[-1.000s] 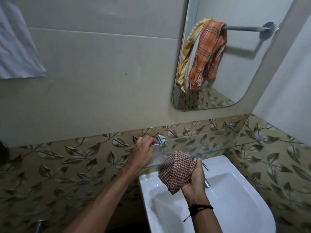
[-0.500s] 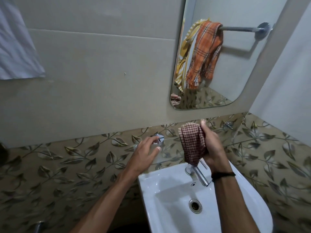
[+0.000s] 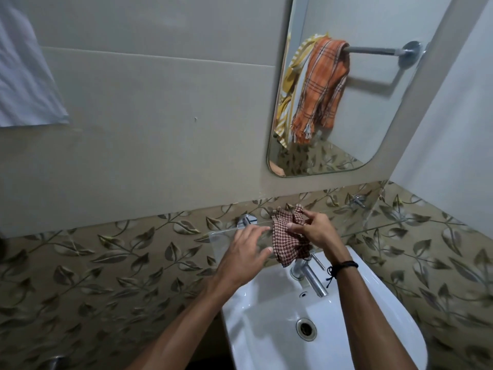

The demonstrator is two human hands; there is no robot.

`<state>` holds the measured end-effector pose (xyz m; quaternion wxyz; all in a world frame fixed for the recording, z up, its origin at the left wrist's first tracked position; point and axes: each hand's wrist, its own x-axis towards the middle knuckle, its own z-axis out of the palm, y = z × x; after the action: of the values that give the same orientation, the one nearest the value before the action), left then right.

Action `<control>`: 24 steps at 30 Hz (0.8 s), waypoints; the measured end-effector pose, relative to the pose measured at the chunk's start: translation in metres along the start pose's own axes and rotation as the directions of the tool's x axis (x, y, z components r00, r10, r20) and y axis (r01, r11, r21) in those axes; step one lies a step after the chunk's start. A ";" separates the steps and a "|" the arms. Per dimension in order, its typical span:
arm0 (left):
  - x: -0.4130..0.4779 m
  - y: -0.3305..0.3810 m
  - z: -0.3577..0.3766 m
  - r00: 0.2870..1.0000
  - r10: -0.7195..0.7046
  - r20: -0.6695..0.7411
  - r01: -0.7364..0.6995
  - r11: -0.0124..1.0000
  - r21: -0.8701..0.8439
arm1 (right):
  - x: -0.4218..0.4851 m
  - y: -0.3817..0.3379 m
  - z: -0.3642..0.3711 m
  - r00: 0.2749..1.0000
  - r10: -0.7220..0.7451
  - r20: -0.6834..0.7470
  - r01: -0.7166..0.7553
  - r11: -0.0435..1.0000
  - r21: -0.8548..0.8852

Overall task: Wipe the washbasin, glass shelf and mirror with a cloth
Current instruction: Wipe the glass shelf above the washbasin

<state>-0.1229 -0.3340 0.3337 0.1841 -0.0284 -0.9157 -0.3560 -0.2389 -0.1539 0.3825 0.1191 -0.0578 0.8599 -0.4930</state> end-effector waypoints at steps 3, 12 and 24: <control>0.009 0.007 0.005 0.988 -0.106 0.114 0.109 0.994 -0.016 | -0.003 -0.004 -0.003 0.998 -0.063 -0.029 0.067 0.983 0.172; 0.048 0.047 -0.017 0.969 -0.162 0.187 0.243 0.767 -0.593 | -0.015 -0.066 -0.033 0.898 -0.385 -0.211 0.433 0.857 0.280; 0.103 0.077 -0.057 0.987 0.016 -0.162 -0.063 0.953 -0.296 | -0.001 -0.087 -0.076 0.804 -0.494 -0.330 0.499 0.863 -0.077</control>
<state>-0.1866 -0.3223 0.4583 0.2565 -0.0461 -0.8329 -0.4882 -0.2591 -0.1341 0.4944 -0.1630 -0.1943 0.8187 -0.5152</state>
